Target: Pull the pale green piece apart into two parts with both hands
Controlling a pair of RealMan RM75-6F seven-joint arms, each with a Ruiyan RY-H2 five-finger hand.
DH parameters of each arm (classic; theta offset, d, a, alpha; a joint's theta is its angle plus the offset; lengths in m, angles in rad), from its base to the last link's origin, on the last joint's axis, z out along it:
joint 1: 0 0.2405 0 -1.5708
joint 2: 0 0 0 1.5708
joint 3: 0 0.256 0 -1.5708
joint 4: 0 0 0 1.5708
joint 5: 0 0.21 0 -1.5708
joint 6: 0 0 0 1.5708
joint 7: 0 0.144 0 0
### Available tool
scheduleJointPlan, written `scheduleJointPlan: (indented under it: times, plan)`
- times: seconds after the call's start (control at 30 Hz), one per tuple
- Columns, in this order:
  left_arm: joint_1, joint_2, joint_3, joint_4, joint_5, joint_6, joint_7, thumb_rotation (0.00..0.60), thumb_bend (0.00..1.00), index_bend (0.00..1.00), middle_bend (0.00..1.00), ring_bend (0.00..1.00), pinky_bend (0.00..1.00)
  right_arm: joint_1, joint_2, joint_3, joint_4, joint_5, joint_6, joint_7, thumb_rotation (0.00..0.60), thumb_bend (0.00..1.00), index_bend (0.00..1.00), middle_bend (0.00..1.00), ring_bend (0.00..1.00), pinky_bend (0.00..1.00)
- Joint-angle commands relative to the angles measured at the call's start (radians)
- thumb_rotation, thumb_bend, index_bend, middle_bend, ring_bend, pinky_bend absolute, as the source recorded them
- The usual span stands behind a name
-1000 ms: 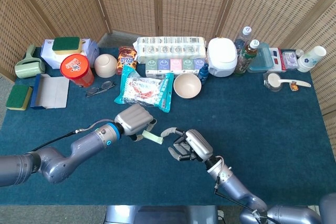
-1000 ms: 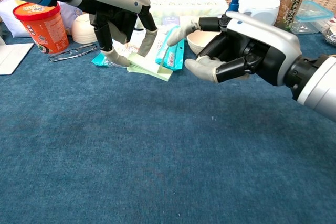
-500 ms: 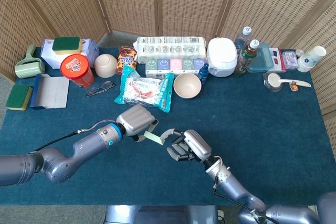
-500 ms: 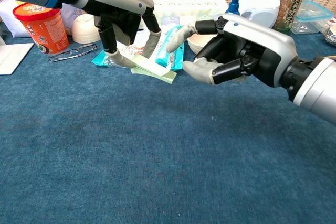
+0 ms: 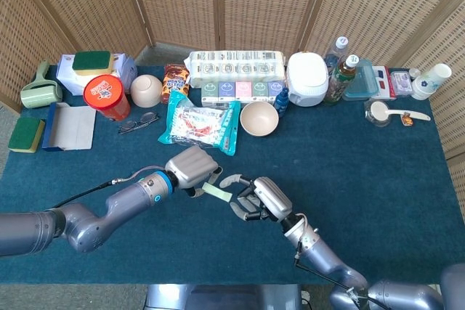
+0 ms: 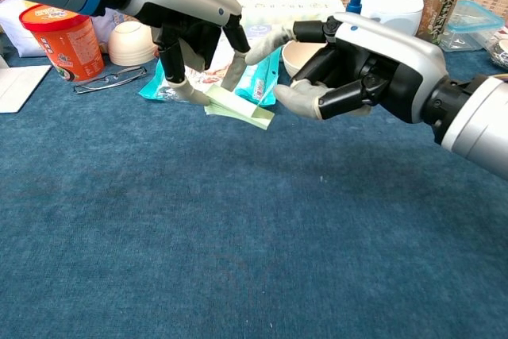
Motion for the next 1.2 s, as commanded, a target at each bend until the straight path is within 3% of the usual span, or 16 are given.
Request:
scheduleJointPlan:
  times: [0.03,1.2]
  plan:
    - [-0.003,-0.001,-0.002,0.001,0.000,0.001,-0.002,0.600,0.43,0.76,1.00,1.00,1.00,0.000,0.000,-0.001,0.001,0.001,0.000,0.001,0.600,0.46,0.33,0.97,1.00,1.00]
    - [-0.023,0.029,0.003,-0.017,0.001,0.010,-0.021,0.600,0.43,0.76,1.00,1.00,1.00,-0.002,-0.003,-0.003,0.028,0.004,0.021,0.020,0.600,0.46,0.43,0.97,1.00,1.00]
